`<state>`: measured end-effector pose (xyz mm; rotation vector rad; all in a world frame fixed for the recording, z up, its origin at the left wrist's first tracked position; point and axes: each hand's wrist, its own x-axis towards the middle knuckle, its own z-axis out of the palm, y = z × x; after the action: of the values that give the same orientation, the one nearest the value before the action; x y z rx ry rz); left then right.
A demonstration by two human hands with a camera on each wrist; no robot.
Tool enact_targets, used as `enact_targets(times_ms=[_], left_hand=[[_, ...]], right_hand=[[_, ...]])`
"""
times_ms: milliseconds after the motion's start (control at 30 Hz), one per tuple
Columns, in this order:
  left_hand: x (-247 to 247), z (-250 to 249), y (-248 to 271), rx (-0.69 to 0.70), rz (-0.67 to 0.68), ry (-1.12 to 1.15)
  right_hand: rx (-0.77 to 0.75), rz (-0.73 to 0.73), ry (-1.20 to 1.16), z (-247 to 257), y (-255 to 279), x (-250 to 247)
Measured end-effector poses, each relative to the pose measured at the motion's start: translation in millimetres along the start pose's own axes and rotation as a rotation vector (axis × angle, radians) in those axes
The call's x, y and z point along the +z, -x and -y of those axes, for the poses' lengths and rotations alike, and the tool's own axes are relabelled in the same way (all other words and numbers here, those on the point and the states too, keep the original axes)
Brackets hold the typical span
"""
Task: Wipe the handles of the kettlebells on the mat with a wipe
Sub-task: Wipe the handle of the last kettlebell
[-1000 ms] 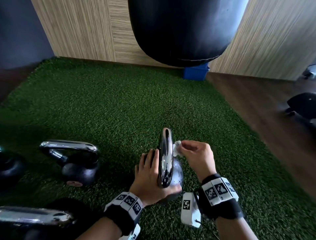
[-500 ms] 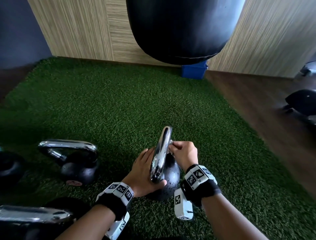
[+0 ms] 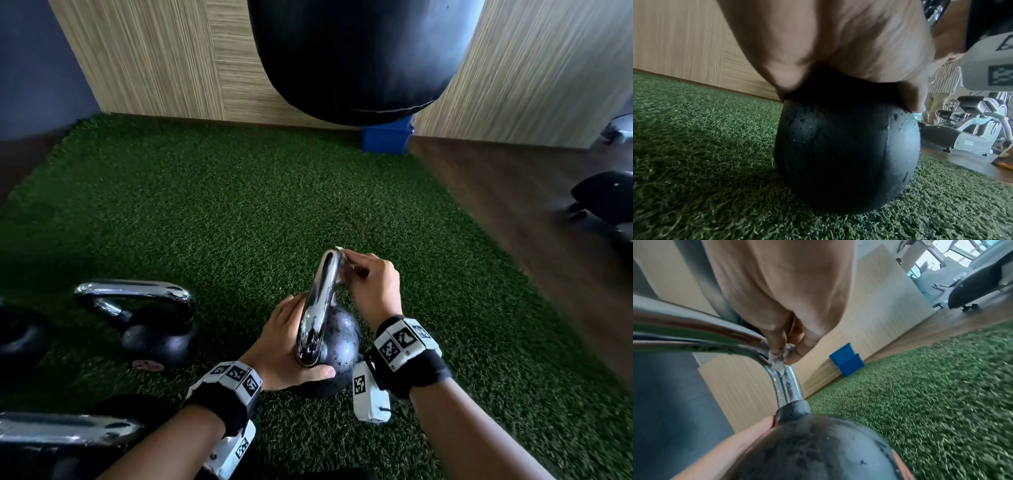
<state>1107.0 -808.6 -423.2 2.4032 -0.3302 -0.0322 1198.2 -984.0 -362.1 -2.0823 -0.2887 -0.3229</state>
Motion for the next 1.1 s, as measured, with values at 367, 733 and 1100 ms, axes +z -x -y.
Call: enact_targets(times_ms=[367,733,1100], left_hand=[[5,9,1,-0.007,-0.004,0.014],[9,9,-1,0.030,-0.039,-0.053],[1,-7,0,0.086,-0.006,-0.145]], right_hand=[[-0.360,-0.021,0.040,21,16,-22],[-0.119,0.211,-0.172,42,59,-47],[0.051,0.435,-0.353,23,81,-44]])
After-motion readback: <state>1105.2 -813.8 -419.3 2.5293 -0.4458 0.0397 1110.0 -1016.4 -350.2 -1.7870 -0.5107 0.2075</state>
